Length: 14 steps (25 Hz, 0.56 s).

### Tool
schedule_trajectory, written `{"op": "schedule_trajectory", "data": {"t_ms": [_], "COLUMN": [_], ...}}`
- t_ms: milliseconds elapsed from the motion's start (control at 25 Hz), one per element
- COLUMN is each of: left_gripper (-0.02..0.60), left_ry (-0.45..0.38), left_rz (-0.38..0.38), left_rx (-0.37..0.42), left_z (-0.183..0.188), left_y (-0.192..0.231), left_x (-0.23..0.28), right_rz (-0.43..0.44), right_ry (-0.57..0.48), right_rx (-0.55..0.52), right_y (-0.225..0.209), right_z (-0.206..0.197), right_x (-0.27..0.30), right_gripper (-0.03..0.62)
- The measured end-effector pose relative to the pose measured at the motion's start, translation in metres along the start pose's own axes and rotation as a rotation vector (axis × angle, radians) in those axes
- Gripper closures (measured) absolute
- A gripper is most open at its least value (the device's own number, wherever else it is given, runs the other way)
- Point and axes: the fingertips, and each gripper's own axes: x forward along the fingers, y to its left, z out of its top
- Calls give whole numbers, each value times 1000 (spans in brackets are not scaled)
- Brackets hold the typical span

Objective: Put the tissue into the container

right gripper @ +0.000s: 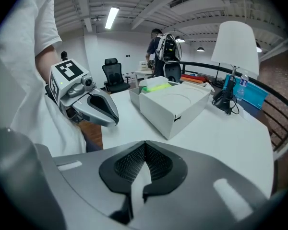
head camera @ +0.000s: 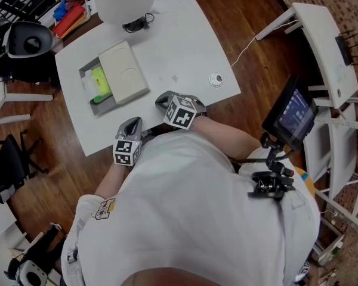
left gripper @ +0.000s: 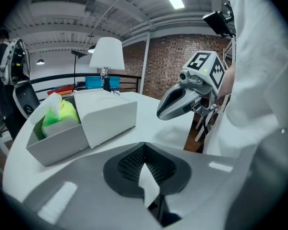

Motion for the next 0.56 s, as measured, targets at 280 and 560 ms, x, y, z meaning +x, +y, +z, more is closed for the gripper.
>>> {"op": "schedule_trajectory", "data": {"t_ms": [280,560], "left_gripper": [581,581], "left_ry": [-2,-12], "left_rz": [-2,6], "left_rx": [7,40], "left_z": [2,13], "left_y": [-9,-16], "left_x": [4,9], "right_rz": [-6,-11], "right_ry": [1,4], "right_rx": [-5,-17], "right_y": [-4,-7], "right_z": [-5,-9], "right_x": [-5,-5], "right_gripper": [594,594]}}
